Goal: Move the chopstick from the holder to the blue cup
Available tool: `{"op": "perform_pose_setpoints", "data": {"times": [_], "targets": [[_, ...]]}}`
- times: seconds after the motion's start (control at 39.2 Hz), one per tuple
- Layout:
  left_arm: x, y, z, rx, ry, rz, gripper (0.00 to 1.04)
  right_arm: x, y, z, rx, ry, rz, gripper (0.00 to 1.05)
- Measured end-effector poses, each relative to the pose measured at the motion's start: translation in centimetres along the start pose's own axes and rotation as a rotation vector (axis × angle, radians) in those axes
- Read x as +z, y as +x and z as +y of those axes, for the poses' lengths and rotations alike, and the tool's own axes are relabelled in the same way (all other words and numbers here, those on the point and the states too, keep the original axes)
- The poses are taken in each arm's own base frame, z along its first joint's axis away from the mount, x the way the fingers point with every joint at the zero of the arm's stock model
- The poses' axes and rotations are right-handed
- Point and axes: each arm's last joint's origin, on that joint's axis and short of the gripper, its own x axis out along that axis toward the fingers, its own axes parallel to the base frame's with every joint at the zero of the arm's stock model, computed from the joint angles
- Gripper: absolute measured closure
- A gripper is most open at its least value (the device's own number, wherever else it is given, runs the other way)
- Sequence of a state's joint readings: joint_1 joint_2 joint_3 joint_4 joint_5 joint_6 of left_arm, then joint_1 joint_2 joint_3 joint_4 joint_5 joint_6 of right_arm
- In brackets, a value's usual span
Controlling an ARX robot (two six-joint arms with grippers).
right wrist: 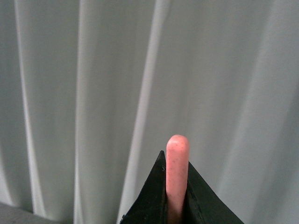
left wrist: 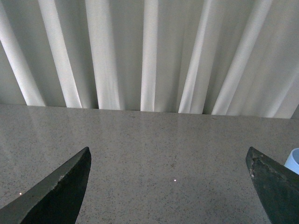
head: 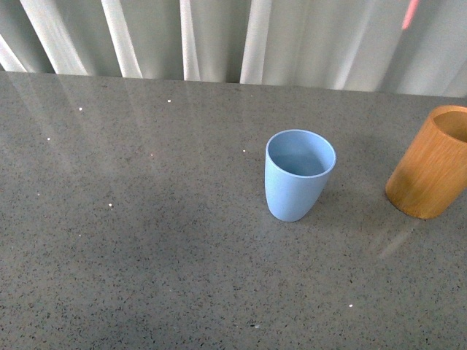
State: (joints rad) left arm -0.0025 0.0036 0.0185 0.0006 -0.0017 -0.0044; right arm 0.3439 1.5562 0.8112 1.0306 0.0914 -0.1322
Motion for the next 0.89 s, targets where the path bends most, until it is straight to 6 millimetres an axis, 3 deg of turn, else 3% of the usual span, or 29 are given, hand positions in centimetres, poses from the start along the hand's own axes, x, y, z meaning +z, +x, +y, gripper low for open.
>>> {"op": "perform_pose_setpoints", "data": {"times": [0.38,0.89], "targets": [[0.0,0.0,0.0,0.0,0.0,0.0,0.07,-4.8,0.1,4.6,0.085,0.094,0.122,1.03],[0.0,0.0,0.0,0.0,0.0,0.0,0.07,-7.4,-0.5,6.5,0.125,0.132,0.175,1.03]]}}
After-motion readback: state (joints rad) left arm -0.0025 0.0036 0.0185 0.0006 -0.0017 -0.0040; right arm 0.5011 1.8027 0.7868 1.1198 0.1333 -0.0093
